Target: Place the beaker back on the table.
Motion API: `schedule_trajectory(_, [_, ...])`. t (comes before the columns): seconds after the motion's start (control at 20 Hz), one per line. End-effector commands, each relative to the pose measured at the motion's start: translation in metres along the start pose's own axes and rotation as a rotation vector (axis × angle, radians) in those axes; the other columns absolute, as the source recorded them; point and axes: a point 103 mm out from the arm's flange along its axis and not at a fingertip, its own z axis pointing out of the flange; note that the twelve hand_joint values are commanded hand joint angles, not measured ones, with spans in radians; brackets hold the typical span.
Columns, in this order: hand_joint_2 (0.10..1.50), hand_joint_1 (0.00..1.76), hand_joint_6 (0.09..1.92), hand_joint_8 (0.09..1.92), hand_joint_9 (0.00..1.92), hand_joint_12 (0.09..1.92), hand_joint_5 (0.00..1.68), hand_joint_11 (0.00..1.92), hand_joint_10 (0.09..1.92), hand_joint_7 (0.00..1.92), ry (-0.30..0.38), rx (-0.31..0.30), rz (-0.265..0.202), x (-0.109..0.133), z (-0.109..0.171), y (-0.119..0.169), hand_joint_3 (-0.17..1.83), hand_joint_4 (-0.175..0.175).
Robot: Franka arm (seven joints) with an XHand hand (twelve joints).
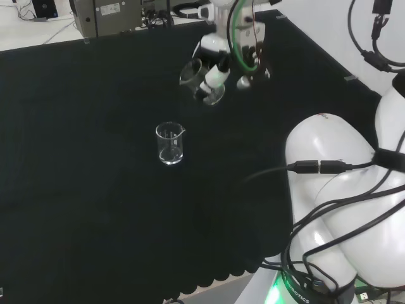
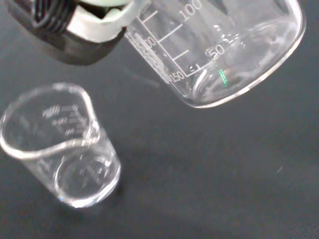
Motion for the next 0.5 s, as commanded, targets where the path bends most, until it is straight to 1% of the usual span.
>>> schedule_trajectory(0.05, [1.02, 1.32, 0.09, 0.26, 1.50, 0.87, 1.49, 1.30, 0.68, 1.52, 0.065, 0.008, -0.010, 0.000, 0.048, 0.020, -0.17, -0.099])
schedule_trajectory(0.3, [1.02, 1.32, 0.09, 0.26, 1.50, 0.87, 1.49, 1.30, 0.68, 1.52, 0.065, -0.038, 0.018, -0.005, 0.051, 0.027, -0.17, -0.099])
schedule_trajectory(0.5, [1.02, 1.32, 0.09, 0.26, 1.50, 0.87, 1.49, 1.30, 0.68, 1.52, 0.097, -0.085, 0.032, -0.011, 0.055, 0.036, -0.17, -0.099])
